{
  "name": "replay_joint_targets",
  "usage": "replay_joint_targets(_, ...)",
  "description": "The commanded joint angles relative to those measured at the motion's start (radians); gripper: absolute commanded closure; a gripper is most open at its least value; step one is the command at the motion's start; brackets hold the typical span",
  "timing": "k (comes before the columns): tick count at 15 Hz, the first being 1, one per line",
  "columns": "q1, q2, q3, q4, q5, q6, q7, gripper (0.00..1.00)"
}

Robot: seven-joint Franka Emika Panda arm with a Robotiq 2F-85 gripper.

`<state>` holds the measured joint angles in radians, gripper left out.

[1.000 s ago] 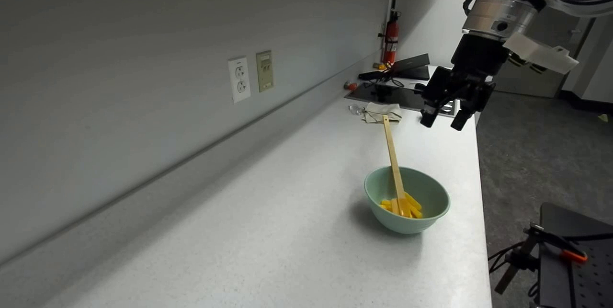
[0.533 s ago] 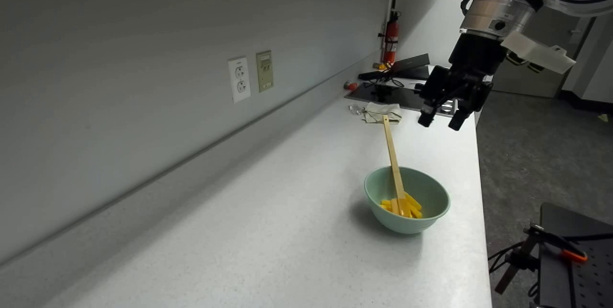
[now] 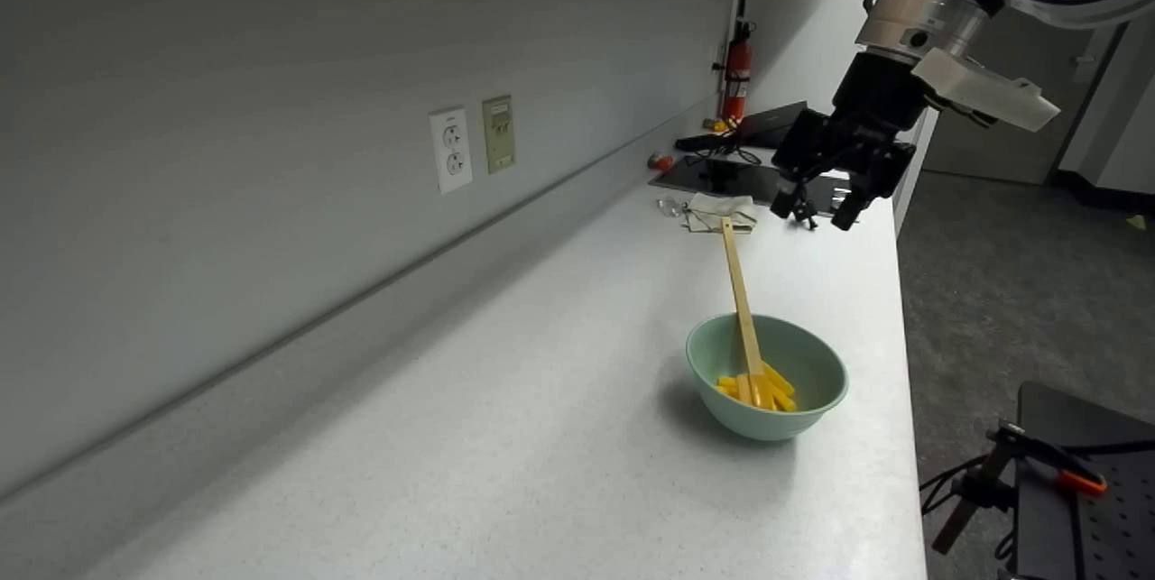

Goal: Use the ladle to stir in the bowl

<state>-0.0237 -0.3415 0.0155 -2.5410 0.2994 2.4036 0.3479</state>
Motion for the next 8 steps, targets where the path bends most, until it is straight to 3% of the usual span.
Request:
replay_joint_targets(1,-0.039,0.078,0.018,0.075,-0.047,0.056,0.095,0.0)
replay_joint_targets(8,-0.089,0.228,0.035,0.174,-0.239,0.166,0.355,0.0)
